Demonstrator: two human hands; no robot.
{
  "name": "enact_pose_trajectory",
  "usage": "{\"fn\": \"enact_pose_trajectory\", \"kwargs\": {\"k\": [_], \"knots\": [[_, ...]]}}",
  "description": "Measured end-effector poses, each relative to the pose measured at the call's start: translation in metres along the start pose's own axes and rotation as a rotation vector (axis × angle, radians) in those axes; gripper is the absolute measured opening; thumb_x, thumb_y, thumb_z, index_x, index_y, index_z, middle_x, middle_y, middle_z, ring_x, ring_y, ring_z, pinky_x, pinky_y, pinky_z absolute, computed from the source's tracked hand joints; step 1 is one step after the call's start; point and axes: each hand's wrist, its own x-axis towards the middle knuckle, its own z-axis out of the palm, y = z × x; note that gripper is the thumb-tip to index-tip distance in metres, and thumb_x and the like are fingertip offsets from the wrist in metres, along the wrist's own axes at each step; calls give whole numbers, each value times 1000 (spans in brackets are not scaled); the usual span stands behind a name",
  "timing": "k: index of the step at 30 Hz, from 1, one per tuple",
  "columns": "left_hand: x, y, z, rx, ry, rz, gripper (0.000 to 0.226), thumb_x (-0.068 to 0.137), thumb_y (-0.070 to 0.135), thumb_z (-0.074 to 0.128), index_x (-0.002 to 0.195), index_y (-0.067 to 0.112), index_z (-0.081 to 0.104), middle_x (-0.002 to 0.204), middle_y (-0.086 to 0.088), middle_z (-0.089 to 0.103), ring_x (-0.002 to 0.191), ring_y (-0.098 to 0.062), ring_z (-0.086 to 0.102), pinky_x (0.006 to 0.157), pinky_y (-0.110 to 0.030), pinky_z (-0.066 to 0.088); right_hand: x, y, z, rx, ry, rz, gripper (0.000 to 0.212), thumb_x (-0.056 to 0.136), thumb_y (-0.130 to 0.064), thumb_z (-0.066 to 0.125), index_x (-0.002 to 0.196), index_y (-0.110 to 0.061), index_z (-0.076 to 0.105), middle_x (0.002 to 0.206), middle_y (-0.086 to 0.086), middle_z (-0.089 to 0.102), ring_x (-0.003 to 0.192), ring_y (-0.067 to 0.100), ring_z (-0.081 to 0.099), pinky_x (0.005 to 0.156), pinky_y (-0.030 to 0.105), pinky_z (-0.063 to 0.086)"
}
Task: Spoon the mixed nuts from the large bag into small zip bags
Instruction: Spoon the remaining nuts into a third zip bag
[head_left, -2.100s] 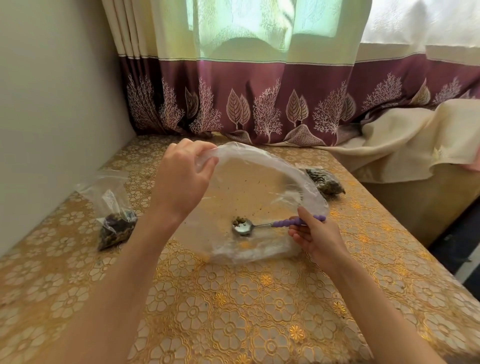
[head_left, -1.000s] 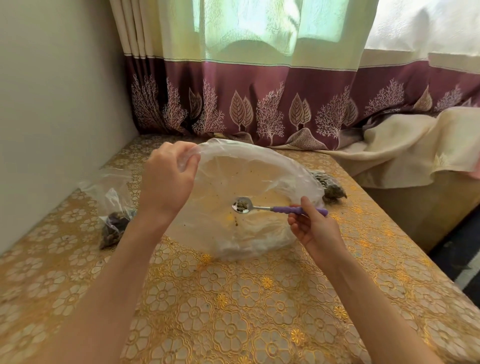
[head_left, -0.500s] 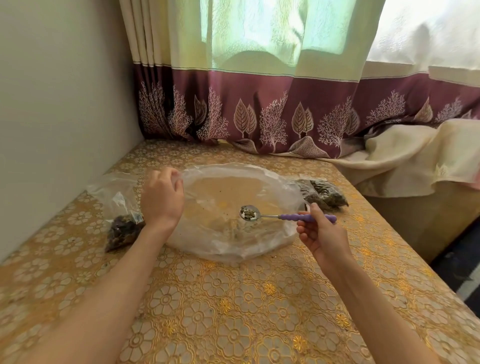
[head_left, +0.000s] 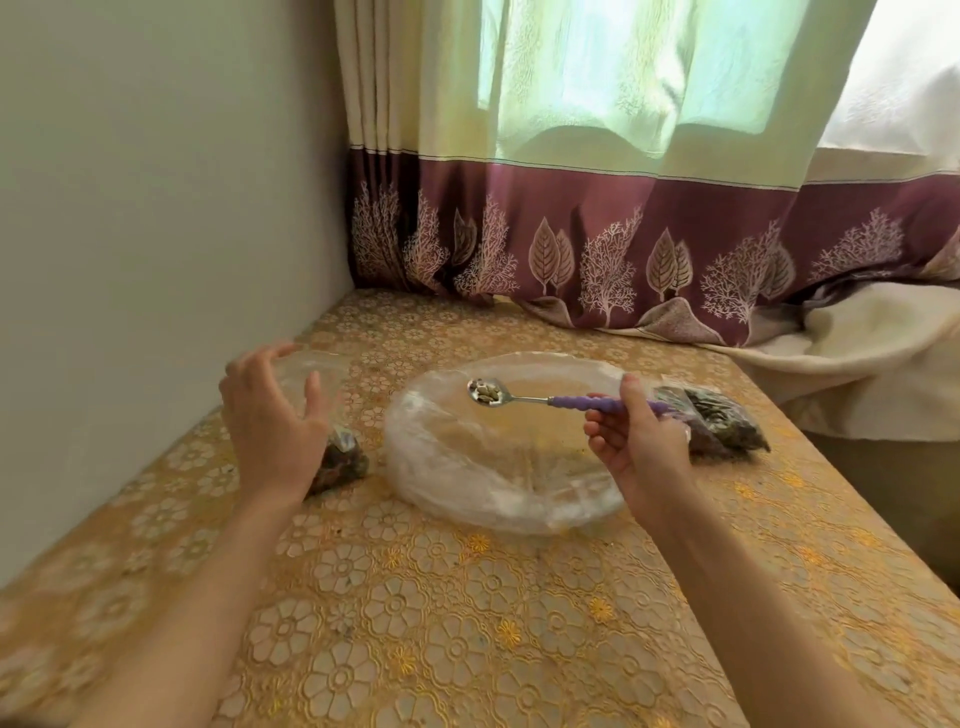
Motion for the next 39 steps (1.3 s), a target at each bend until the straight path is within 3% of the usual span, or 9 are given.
{"fn": "enact_pose_trajectory", "kwargs": {"k": [5,8,11,14,20,28,32,36,39], "knots": [[-12,-35,-6,-167,-241,-408,75,81,54,58,138,16,29,138,-7,38,119,-21,44,98,-37,40,14,8,40,-2,-132,30,44,98,-36,46,74,-3,63,79,15,73,54,10,60,47,17,49],[-14,-42,-10,-252,-334,-521,93,69,67,55,142,19,22,144,-5,37,112,-13,46,91,-31,37,22,11,63,0,-223,45,46,99,-36,43,75,-3,63,89,19,73,56,9,61,49,17,50],[-16,-45,-11,-225,-511,-484,96,69,66,58,145,24,17,141,-4,44,110,-11,46,92,-33,36,32,13,86,2,-275,49,44,99,-34,44,72,-5,63,87,15,74,57,9,62,51,17,51],[-18,-51,-7,-181,-604,-449,87,76,51,66,144,27,19,140,-2,47,122,-19,46,101,-39,32,39,14,108,-16,-307,40,41,99,-31,46,71,-5,62,78,10,74,56,8,62,51,17,51],[-17,-59,-12,-317,-618,-403,86,74,27,77,140,34,22,126,13,44,110,-7,42,95,-28,30,42,22,135,-52,-373,57,40,100,-28,45,75,-3,64,83,12,75,59,8,63,56,17,53],[-17,-54,-14,-372,-647,-362,86,72,17,78,135,37,24,124,2,52,118,-16,50,105,-47,37,38,19,137,-165,-546,52,32,99,-29,47,82,-6,62,87,10,75,65,10,65,60,18,54],[-18,-53,-15,-405,-647,-371,92,69,18,81,138,37,23,127,1,49,120,-15,48,105,-44,36,36,12,131,-274,-651,61,26,99,-26,45,98,-6,60,89,7,75,68,11,64,64,20,53],[-18,-49,-17,-479,-642,-391,99,58,39,79,141,31,25,131,0,47,117,-15,51,99,-38,42,31,9,126,-272,-648,-11,22,99,-20,45,97,-6,61,99,14,73,70,14,62,64,22,50],[-17,-46,-19,-514,-614,-406,89,63,45,72,140,27,31,130,0,50,115,-14,52,89,-27,44,26,7,124,-238,-634,-48,22,99,-19,45,96,-5,62,100,16,72,71,16,61,66,24,49]]}}
